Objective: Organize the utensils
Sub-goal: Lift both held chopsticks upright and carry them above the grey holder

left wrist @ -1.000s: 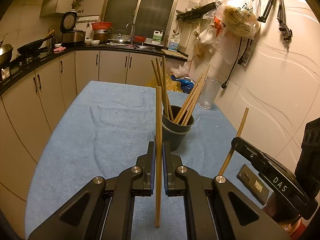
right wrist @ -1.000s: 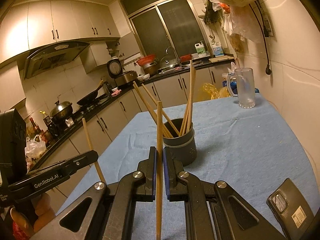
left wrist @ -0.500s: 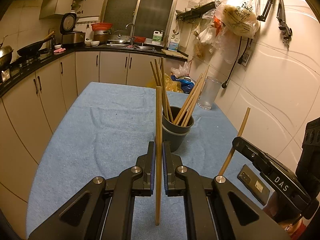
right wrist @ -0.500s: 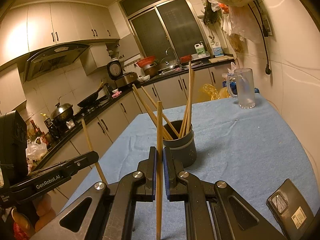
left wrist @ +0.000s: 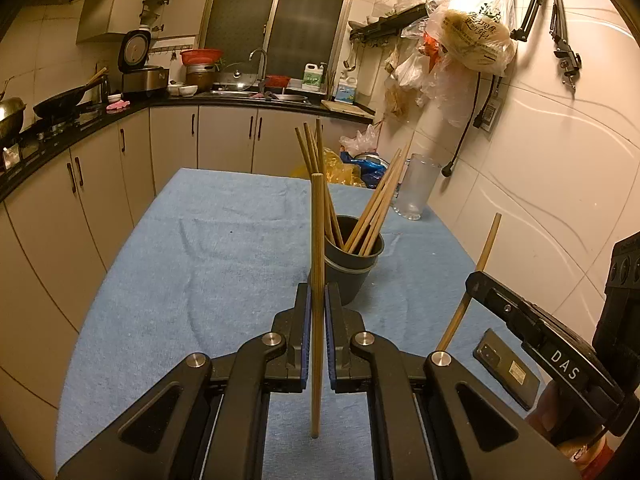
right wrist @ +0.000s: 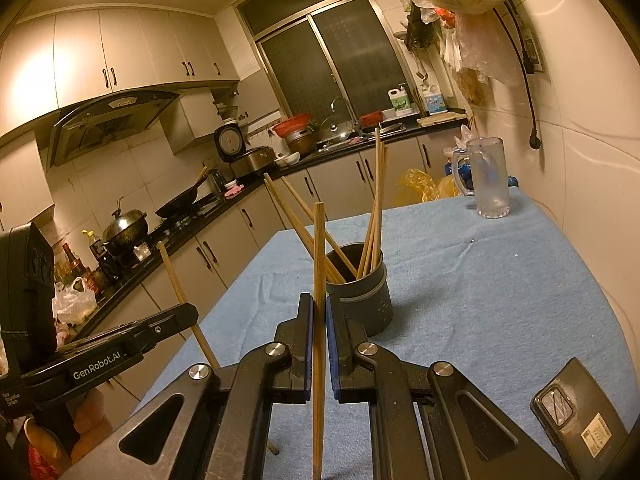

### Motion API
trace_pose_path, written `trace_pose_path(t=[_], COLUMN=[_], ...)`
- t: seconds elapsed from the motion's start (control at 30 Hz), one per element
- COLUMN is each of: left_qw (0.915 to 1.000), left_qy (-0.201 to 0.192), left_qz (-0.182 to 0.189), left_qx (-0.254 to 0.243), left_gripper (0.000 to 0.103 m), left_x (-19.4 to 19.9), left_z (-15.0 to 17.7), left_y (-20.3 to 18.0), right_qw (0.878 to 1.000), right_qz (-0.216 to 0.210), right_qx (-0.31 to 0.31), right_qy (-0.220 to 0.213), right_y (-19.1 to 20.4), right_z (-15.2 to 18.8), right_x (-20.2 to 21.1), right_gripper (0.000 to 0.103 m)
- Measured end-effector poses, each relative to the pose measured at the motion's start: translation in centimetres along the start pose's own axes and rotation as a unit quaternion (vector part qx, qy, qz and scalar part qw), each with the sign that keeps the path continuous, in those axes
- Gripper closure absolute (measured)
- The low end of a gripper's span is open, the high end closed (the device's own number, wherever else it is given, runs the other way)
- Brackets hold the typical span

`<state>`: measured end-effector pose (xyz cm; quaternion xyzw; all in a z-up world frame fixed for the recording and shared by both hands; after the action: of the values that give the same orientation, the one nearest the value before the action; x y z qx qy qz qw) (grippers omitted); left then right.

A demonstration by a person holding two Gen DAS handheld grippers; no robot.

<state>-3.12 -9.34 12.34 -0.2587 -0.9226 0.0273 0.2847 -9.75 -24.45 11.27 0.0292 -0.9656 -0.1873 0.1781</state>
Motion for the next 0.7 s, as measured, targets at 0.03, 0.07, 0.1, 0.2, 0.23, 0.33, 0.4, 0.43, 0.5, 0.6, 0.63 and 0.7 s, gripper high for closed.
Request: trace_pose_path(t=[0.03, 0.07, 0.1, 0.2, 0.23, 0.33, 0.4, 0.43, 0.5, 0.6, 0.63, 0.7], left_qw=[1.0000, 1.0000, 1.0000, 1.0000, 1.0000, 1.0000, 1.0000, 1.0000, 1.0000, 1.0000, 1.0000, 1.0000], left_qy=[0.000, 0.000, 0.000, 0.000, 0.000, 0.000, 0.000, 0.000, 0.001, 0.002, 0.002, 0.002], left_qz=[0.001, 0.001, 0.000, 0.001, 0.000, 0.000, 0.000, 0.000, 0.001, 0.000, 0.001, 0.003], left_qx=[0.000, -0.001, -0.001, -0.001, -0.001, -0.001, -0.002, -0.002, -0.002, -0.001, 0.000, 0.002], left_gripper=[0.097, 0.097, 0.097, 0.097, 0.097, 0.097, 0.097, 0.097, 0.097, 0.097, 0.097, 0.097], left_x=[0.0, 0.0, 0.0, 0.0, 0.0, 0.0, -0.1, -0.1, -0.1, -0.1, -0.1, 0.0], left_z=[0.0, 0.0, -0.1, 0.0, 0.0, 0.0, -0.2, -0.2, -0.3, -0.4, -0.4, -0.7], left_y=[0.0, 0.0, 0.0, -0.1, -0.1, -0.1, -0.1, -0.1, -0.1, -0.1, 0.0, 0.0], right_qw=[1.000, 1.000, 1.000, 1.000, 1.000, 1.000, 1.000, 1.000, 1.000, 1.000, 1.000, 1.000], right_qz=[0.000, 0.000, 0.000, 0.000, 0.000, 0.000, 0.001, 0.001, 0.001, 0.001, 0.001, 0.003], right_qx=[-0.001, -0.001, -0.002, -0.004, -0.005, -0.007, -0.008, -0.009, -0.009, -0.012, -0.012, -0.012], right_qy=[-0.001, -0.001, -0.002, -0.005, -0.005, -0.007, -0.009, -0.010, -0.011, -0.012, -0.013, -0.015], right_y=[-0.1, -0.1, -0.1, -0.2, -0.2, -0.4, -0.3, -0.5, -0.5, -0.6, -0.8, -0.8], right_z=[-0.1, -0.1, -0.2, -0.4, -0.5, -0.7, -0.8, -0.9, -1.0, -1.2, -1.2, -1.5], right_x=[0.0, 0.0, 0.1, 0.2, 0.3, 0.4, 0.4, 0.4, 0.5, 0.5, 0.6, 0.6], right_gripper=[0.096, 0.096, 0.096, 0.096, 0.096, 0.096, 0.096, 0.096, 0.096, 0.096, 0.096, 0.096])
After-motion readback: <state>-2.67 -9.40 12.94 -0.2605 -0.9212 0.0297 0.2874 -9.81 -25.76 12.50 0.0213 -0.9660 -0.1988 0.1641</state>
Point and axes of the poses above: each gripper's, at about its wrist camera, not at the fingertips, and x roughly against the way its jaws point, y to its left, z to its underside, the point moved 7 cm from there along -x, roughly the way its jaws point, and after that the axes turned 4 degrees about -y, right-handed, at the moved point
